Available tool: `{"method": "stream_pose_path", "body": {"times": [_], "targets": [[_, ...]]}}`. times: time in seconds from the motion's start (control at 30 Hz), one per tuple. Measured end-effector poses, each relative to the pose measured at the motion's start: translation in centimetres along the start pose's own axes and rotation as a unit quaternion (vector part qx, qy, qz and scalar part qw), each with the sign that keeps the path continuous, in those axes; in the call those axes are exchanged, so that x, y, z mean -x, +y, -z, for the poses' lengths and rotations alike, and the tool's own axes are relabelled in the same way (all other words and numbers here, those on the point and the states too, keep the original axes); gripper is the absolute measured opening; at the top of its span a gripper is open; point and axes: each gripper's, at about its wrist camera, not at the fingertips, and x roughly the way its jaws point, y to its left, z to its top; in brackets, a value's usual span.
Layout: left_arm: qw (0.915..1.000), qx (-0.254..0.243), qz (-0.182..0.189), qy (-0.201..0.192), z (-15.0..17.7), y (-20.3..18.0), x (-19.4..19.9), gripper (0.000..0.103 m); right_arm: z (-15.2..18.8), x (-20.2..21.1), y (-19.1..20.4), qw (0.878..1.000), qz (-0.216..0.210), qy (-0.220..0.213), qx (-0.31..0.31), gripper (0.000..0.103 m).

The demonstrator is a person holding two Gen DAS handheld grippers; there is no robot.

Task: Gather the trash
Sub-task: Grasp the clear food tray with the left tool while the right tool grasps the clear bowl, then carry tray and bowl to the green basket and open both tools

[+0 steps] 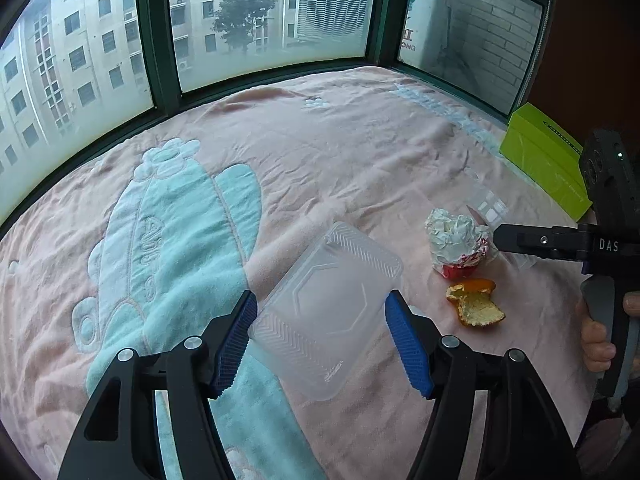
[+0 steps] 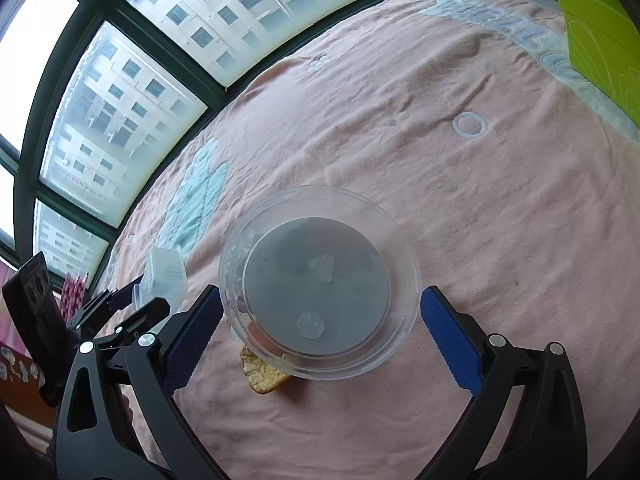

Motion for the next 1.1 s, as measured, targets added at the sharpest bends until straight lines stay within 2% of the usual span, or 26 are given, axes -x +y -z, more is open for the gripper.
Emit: {"method": "stream_pose_path", "body": {"times": [0.07, 0.33, 0.47, 0.77, 1.1], "targets": [[1.0, 0.004, 0.001, -0.001, 0.2, -0.1, 0.2, 0.064, 0.1, 0.1, -0.2, 1.0, 0.007, -0.003, -0.001, 0.091], [0.9998, 0.015, 0.009, -0.009, 0.5, -0.9, 1.6, 0.064, 1.0, 2.7, 0.1, 0.999, 0.02, -0.028, -0.009, 0.09], [0.9996, 0.018, 0.013, -0.02, 0.8, -1.9, 2.9, 0.064, 1.9, 4.9, 1.0, 0.998, 0.038, -0.05, 0.006, 0.09], [0.9984, 0.024, 0.032, -0.04, 1.7, -5.1, 6.5, 0.064, 5.6, 11.2, 3.3, 0.99, 0.085, -0.102, 0.047, 0.09], [0.996, 0.022, 0.064, -0.059, 2.8, -9.8, 9.7, 0.064, 10.1, 17.3, 3.7, 0.977, 0.141, -0.144, 0.067, 0.09]]}}
